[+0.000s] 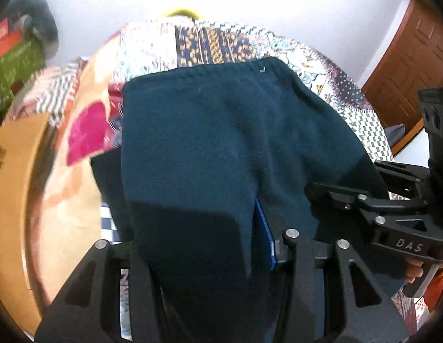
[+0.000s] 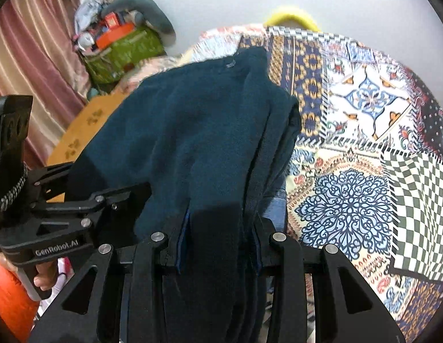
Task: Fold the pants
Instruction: 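Lower the folded pants onto the bed with both grippers and release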
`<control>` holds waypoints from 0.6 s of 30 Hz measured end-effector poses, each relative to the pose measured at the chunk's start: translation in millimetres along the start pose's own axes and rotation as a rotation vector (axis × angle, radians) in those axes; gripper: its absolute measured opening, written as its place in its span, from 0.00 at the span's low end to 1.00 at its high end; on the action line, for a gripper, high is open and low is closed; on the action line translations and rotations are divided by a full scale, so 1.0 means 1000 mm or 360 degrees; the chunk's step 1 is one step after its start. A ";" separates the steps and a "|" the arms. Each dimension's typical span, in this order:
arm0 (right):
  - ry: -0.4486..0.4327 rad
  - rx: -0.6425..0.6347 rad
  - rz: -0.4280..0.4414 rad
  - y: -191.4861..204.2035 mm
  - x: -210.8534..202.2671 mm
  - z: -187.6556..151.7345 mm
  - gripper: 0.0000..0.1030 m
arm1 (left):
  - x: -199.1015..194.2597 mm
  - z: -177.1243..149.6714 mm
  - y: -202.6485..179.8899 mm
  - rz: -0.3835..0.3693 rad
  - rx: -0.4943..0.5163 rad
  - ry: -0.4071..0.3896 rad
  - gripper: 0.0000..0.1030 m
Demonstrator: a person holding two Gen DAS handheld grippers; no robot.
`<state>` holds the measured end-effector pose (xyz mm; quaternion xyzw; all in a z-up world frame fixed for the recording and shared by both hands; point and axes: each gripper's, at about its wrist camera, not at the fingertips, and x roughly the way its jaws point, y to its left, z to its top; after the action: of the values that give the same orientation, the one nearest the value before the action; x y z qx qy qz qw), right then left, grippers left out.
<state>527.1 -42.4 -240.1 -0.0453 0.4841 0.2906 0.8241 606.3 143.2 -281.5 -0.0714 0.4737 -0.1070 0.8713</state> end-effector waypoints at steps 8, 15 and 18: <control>0.0036 0.0015 0.0000 -0.016 -0.019 -0.029 0.37 | -0.017 -0.018 -0.002 0.0110 -0.0011 -0.0045 0.54; -0.0201 0.0023 -0.0034 -0.008 -0.104 -0.053 0.37 | -0.098 -0.036 -0.016 0.0212 -0.0011 -0.0167 0.54; -0.0354 0.0043 -0.0009 0.004 -0.150 -0.061 0.37 | -0.150 -0.045 -0.035 0.0246 0.0016 -0.0264 0.54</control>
<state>423.9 -125.9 -147.7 -0.0029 0.3934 0.2848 0.8741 485.5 146.3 -176.7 -0.0388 0.4035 -0.0355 0.9135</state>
